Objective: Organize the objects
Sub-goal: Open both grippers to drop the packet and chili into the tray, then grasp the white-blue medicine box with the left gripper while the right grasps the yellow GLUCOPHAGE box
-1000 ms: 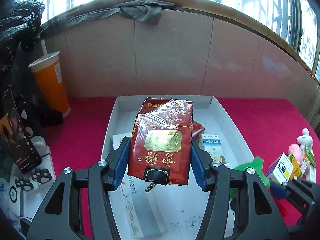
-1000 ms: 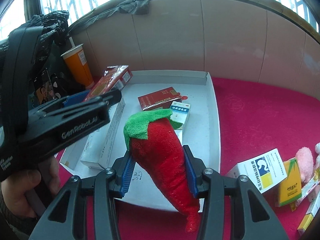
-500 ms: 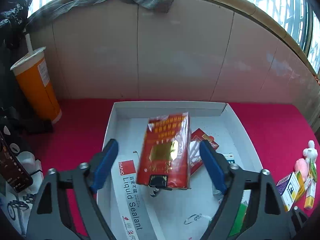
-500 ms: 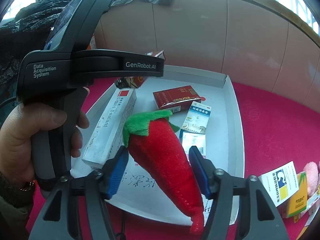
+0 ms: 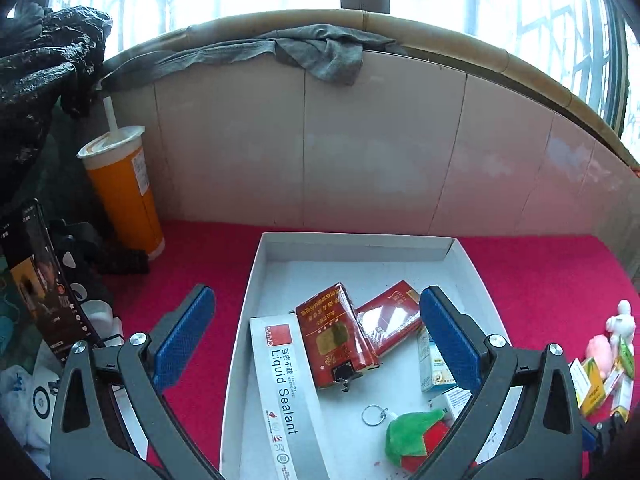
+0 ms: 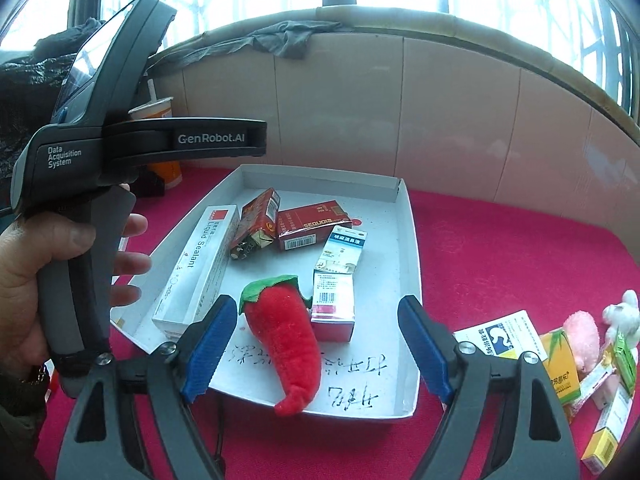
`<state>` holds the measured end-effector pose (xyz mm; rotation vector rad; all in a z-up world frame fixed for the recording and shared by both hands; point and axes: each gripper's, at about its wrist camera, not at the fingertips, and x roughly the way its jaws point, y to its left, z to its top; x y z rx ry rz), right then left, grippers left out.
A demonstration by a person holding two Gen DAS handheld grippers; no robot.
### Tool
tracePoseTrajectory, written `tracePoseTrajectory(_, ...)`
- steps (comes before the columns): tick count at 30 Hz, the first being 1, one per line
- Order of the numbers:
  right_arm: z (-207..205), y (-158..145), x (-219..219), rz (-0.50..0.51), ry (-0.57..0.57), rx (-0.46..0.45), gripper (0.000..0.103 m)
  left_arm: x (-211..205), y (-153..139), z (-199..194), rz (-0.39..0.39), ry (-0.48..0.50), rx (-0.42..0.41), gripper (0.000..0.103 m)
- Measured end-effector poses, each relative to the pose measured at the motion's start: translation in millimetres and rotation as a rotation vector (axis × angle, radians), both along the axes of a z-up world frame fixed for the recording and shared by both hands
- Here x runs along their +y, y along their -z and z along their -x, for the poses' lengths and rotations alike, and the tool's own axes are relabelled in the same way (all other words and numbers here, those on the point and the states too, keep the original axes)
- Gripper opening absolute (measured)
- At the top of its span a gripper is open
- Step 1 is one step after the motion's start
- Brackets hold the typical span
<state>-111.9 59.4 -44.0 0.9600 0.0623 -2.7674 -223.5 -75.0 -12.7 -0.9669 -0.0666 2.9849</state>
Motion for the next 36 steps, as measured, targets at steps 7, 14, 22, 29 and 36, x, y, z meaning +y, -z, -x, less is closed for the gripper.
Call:
tracePoseTrajectory(7, -13.7, -4.5, 24.9, 0.026, 0.056, -0.005, 0.083, 3.6, -12.8, -15.4, -0.029, 0.030, 0.015, 0.103)
tracePoseTrajectory(14, -31.4, -4.1, 57.6, 0.063, 0.121, -0.009, 0.083, 34.1, -9.8, -29.5, -0.017, 0.111, 0.011, 0.103)
tracePoseTrajectory(22, -55.6, -4.4, 99.5, 0.095, 0.197, 0.013, 0.083, 76.6, -0.3, -51.8, 0.001, 0.232, -0.017, 0.103)
tracePoseTrajectory(29, -77.0, 10.2, 163.1, 0.151, 0.348, -0.015, 0.083, 119.8, 11.7, -64.7, 0.042, 0.364, -0.041, 0.103)
tracePoseTrajectory(36, -100.4, 17.9, 216.7, 0.161, 0.469, -0.007, 0.083, 171.4, 33.4, -77.3, 0.145, 0.558, -0.082, 0.103)
